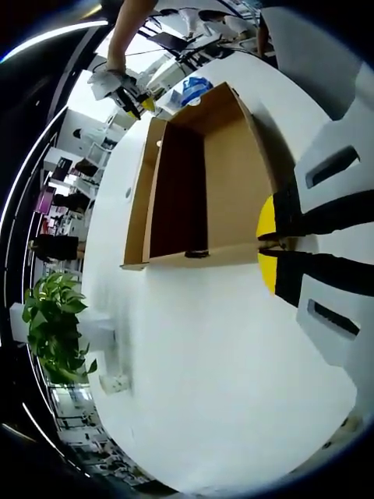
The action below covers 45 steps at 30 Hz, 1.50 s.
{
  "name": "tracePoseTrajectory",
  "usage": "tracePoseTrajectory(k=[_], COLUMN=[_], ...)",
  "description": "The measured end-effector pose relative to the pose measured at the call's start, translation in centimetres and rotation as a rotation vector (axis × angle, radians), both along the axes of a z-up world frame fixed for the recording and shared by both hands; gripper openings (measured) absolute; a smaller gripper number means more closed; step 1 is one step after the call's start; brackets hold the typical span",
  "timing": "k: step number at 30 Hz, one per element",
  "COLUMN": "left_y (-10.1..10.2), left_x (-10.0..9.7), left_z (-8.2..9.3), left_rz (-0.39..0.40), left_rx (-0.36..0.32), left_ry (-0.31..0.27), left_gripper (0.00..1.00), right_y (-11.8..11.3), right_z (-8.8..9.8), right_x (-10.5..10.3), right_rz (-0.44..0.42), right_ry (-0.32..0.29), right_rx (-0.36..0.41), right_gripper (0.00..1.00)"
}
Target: Operate the shoe box by opening the lid, removing the specified soft item, and placing it in the target area until the item is outside and the box remains undamaged.
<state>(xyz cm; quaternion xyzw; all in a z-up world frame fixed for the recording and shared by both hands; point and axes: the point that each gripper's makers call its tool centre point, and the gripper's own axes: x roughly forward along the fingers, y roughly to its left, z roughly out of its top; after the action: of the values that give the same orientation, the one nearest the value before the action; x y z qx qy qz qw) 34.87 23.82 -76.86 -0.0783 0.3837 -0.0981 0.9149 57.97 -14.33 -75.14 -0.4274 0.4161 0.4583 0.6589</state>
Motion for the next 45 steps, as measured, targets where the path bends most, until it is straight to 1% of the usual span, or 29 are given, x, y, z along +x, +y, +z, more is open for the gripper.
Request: tracePoseTrajectory(k=[8,12,16,18,21,24,26,29,31,36,37,40,45], left_y=[0.0,0.0,0.0,0.0,0.0,0.1,0.1,0.0,0.1,0.1,0.1,0.1,0.1], left_x=[0.0,0.0,0.0,0.0,0.0,0.0,0.0,-0.1,-0.1,-0.1,-0.1,-0.1,0.0], left_z=[0.0,0.0,0.0,0.0,0.0,0.0,0.0,0.0,0.0,0.0,0.0,0.0,0.0], left_rz=[0.002,0.004,0.005,0.004,0.005,0.007,0.009,0.012,0.014,0.020,0.021,0.021,0.029], left_rx=[0.004,0.003,0.005,0.007,0.008,0.005,0.003,0.002,0.000,-0.003,-0.003,-0.003,-0.010], left_ry=[0.001,0.001,0.000,0.001,0.001,0.001,0.000,-0.001,-0.002,-0.005,-0.005,-0.004,-0.003], left_gripper=[0.03,0.03,0.03,0.03,0.03,0.03,0.03,0.03,0.03,0.03,0.03,0.03,0.03], right_y=[1.6,2.5,3.6,4.0,4.3,5.0,5.4,5.8,6.0,6.7,6.9,7.4,8.3], right_z=[0.6,0.6,0.4,0.4,0.4,0.4,0.7,0.4,0.2,-0.5,-0.5,-0.7,-1.2], right_x=[1.1,1.6,1.4,1.4,1.9,1.9,1.4,1.6,1.8,2.4,1.9,1.8,2.5], right_rz=[-0.115,-0.187,-0.201,-0.229,-0.299,-0.376,-0.420,-0.459,-0.506,-0.560,-0.582,-0.652,-0.751], right_ry=[-0.016,-0.007,-0.016,-0.026,-0.027,0.000,0.016,0.035,0.051,0.077,0.087,0.114,0.154], right_rx=[0.081,0.129,0.148,0.160,0.203,0.261,0.298,0.325,0.347,0.374,0.387,0.421,0.476], right_gripper=[0.28,0.28,0.28,0.28,0.27,0.28,0.28,0.27,0.26,0.24,0.23,0.22,0.22])
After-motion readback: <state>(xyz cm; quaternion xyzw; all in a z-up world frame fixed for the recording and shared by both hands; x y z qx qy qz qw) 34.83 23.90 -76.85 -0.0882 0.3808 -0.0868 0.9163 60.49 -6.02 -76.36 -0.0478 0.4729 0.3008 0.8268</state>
